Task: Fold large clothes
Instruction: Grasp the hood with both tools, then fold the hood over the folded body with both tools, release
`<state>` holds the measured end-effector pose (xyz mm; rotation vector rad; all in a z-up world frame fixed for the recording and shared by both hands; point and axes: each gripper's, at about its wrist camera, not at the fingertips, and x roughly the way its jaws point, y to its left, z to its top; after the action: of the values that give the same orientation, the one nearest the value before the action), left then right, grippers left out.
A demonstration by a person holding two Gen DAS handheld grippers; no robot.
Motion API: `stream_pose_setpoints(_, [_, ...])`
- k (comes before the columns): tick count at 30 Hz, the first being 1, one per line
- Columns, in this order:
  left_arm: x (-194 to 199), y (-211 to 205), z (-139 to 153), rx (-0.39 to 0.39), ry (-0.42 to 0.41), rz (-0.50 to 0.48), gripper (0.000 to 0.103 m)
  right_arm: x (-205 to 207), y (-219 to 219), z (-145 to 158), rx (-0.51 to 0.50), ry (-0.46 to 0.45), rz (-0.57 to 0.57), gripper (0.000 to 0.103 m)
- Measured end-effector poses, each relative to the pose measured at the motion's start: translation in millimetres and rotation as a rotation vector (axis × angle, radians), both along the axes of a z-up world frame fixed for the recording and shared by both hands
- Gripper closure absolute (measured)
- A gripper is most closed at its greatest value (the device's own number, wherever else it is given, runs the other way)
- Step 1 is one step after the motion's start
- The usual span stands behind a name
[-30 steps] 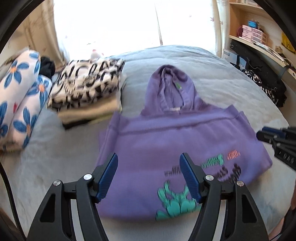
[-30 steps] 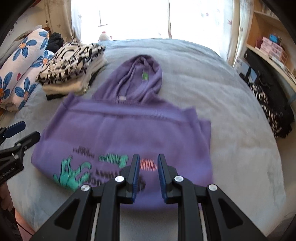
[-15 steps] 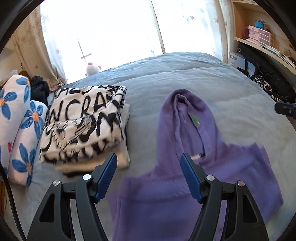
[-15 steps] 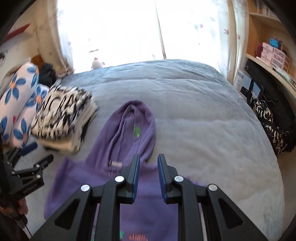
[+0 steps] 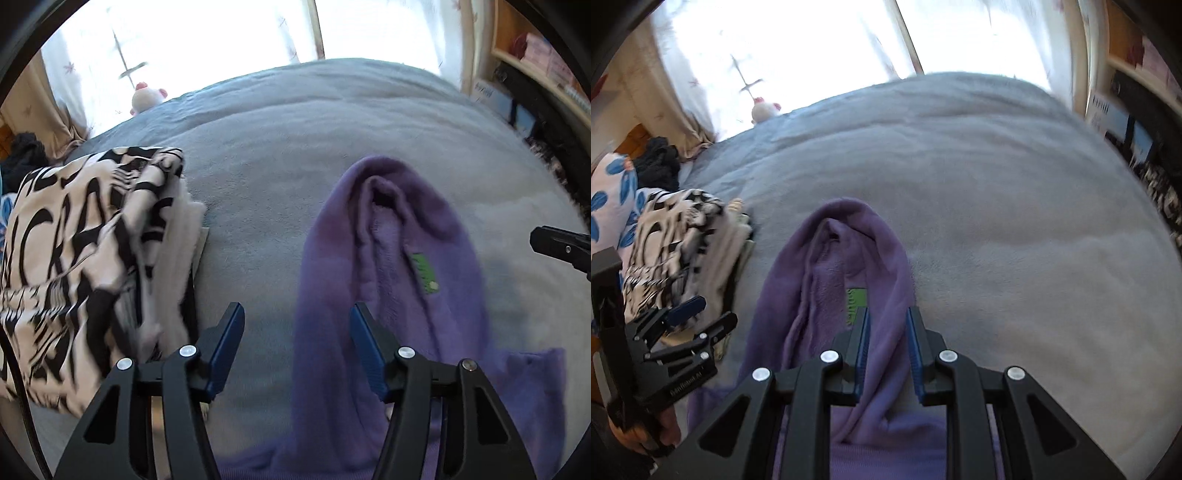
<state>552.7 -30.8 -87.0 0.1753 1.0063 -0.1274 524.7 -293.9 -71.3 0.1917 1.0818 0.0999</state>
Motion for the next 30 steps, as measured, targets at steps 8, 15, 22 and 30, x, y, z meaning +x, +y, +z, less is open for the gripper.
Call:
stream_pose_setpoints(8, [45.0,-7.0,-46.8,0.034,0.061,0.031,0.045,44.6,-4.0,-60.2,0.063,0.105,-0.024,0.083])
stream_pose_setpoints(15, [56.6,-0.1,-81.8,0.01,0.11,0.041,0.045,66.4,7.1,-83.5,0.035,0.138,-0.02,0.083])
stream_pose_setpoints(22, [47.8,-0.6,-80.8,-0.031,0.107,0.01,0.098,65.4,7.3,-92.7,0.018,0.114,-0.028,0.097])
stream_pose_setpoints(30, [-4.1,9.4,-19.2,0.004,0.032,0.012,0.099,8.4,-2.4,-20.1,0.036,-0.013,0.022,0.097])
